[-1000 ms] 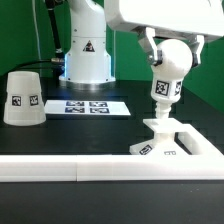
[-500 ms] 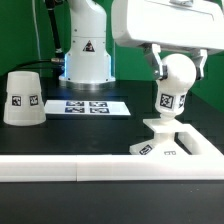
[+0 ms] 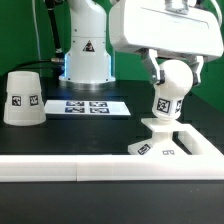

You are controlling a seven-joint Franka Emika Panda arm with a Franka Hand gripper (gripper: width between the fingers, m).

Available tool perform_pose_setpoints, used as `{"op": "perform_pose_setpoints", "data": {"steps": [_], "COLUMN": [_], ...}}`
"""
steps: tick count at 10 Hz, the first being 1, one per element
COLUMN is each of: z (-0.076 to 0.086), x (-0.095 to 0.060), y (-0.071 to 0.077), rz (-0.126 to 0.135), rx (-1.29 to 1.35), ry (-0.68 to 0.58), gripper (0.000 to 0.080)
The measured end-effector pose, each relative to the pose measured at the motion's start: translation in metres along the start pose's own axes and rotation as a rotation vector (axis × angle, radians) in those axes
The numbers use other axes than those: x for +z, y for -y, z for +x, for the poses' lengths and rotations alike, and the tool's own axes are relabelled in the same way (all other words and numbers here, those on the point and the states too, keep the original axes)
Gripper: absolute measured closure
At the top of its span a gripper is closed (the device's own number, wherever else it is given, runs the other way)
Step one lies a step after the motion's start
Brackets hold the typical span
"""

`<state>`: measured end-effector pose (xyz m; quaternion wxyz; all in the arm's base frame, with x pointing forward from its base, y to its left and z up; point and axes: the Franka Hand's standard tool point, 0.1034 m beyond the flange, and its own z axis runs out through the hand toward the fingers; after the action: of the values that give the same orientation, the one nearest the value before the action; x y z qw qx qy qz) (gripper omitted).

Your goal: Assemble lamp

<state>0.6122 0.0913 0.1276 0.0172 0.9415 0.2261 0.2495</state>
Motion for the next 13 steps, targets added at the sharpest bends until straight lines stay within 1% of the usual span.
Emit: {"op": "perform_pose_setpoints", "data": {"steps": [1, 2, 4, 5, 6, 8, 9, 11, 12, 13], "z": [0.000, 0.000, 0.000, 0.000, 0.000, 0.000, 0.001, 0.009, 0.012, 0.010], "x": [0.000, 0.000, 0.000, 0.000, 0.000, -0.001, -0.005, -0.017, -0.021, -0.018], "y": [0.000, 0.000, 0.000, 0.000, 0.000, -0.001, -0.004, -0.004, -0.004, -0.003], "rz": [-0.009, -0.009, -0.009, -0.009, -0.009, -0.010, -0.009, -0.003, -0.003, 0.000], "rx": [-0.001, -0.001, 0.000, 0.000, 0.000, 0.000, 0.002, -0.001, -0.001, 0.000], "ry": [-0.022, -0.021, -0.021, -0.021, -0.020, -0.018, -0.013, -0.009, -0.010, -0.003], "gripper": [0.0220, 0.0220, 0.0124, 0.0124, 0.0104, 0.0100, 0.0100, 0.0100, 0.0100, 0.0100]}}
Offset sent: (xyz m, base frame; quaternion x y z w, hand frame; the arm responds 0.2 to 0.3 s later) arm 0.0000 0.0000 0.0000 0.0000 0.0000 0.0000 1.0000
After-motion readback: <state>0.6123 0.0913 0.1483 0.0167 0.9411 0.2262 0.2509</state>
